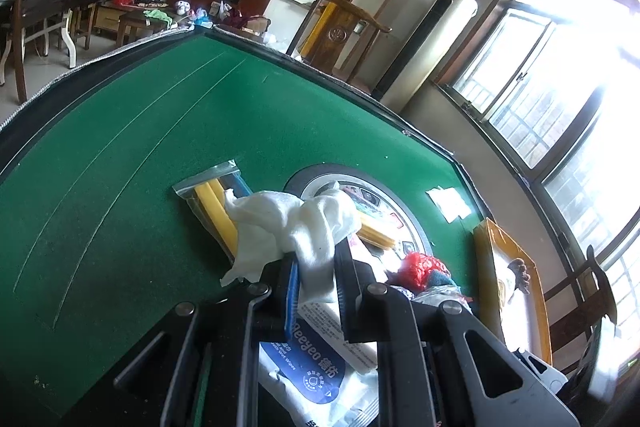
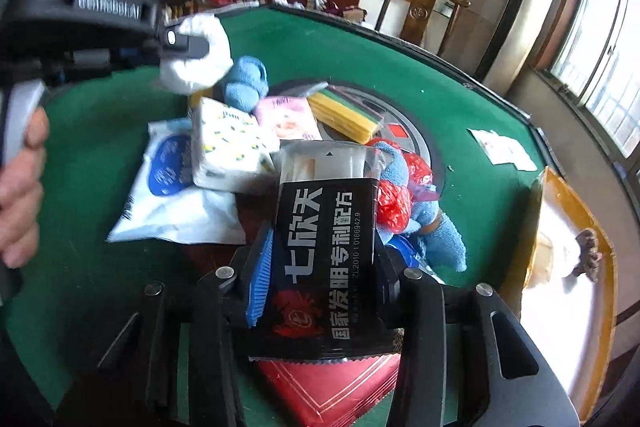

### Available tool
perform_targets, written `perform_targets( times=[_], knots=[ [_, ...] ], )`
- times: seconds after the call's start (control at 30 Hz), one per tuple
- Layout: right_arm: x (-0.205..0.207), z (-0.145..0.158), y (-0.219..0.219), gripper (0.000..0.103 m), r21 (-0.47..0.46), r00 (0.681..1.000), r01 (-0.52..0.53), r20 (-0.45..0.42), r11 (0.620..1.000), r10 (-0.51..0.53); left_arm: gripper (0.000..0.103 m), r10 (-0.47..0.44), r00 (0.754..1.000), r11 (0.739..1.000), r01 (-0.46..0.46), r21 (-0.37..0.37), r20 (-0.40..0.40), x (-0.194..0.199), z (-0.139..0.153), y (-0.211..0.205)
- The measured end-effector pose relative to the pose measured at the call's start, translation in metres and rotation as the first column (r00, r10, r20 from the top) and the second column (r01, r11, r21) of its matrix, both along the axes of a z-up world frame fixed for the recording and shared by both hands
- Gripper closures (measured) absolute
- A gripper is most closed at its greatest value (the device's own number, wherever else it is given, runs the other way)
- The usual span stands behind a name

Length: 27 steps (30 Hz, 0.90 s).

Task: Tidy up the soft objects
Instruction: 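Carry the white cloth and black packet over the cardboard box with both grippers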

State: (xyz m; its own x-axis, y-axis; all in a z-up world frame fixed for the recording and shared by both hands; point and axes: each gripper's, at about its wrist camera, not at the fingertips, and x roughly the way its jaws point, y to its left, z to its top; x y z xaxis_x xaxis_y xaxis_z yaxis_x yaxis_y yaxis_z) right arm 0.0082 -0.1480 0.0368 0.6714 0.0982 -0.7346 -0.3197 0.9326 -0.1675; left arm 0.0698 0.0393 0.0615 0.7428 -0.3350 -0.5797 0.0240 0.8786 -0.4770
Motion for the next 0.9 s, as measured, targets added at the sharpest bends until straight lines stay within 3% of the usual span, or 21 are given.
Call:
perform_targets(
  times=[0.1, 0.17, 0.4, 0.7, 0.83, 0.9],
  knots=[
    [-0.001, 0.011, -0.011, 0.062, 0.12, 0.999, -0.037, 0.003, 0.992, 0.036, 0.088, -0.007, 1.0, 1.0, 0.007, 0.002, 0.011, -0.001, 0.002, -0.002],
    [-0.006, 0.022, -0.019, 0.062, 0.183, 0.997, -0.07, 0.051, 0.981, 0.061, 0.088, -0.01, 1.0, 1.0, 0.009, 0.002, 0.016, -0.002, 0.003, -0.003],
    [-0.011, 0.048, -0.042, 0.062, 0.302, 0.989, -0.062, 0.15, 0.951, 0.017, 0.088, -0.032, 0.998, 0.999, 0.032, 0.003, 0.049, -0.005, 0.007, -0.007],
    [0.012, 0.049, -0.091, 0.062, 0.407, 0.988, 0.084, 0.083, 0.91, -0.129, 0.088, -0.072, 0.995, 0.997, 0.071, 0.019, 0.072, -0.008, 0.008, -0.014],
    [0.018, 0.053, -0.119, 0.062, 0.418, 0.974, 0.163, 0.078, 0.894, -0.214, 0.088, -0.092, 0.992, 0.996, 0.09, 0.018, 0.087, -0.011, 0.012, -0.016],
    [0.023, 0.056, -0.144, 0.062, 0.448, 0.96, 0.218, 0.062, 0.867, -0.273, 0.088, -0.11, 0.99, 0.994, 0.109, 0.016, 0.092, -0.012, 0.016, -0.021]
  ],
)
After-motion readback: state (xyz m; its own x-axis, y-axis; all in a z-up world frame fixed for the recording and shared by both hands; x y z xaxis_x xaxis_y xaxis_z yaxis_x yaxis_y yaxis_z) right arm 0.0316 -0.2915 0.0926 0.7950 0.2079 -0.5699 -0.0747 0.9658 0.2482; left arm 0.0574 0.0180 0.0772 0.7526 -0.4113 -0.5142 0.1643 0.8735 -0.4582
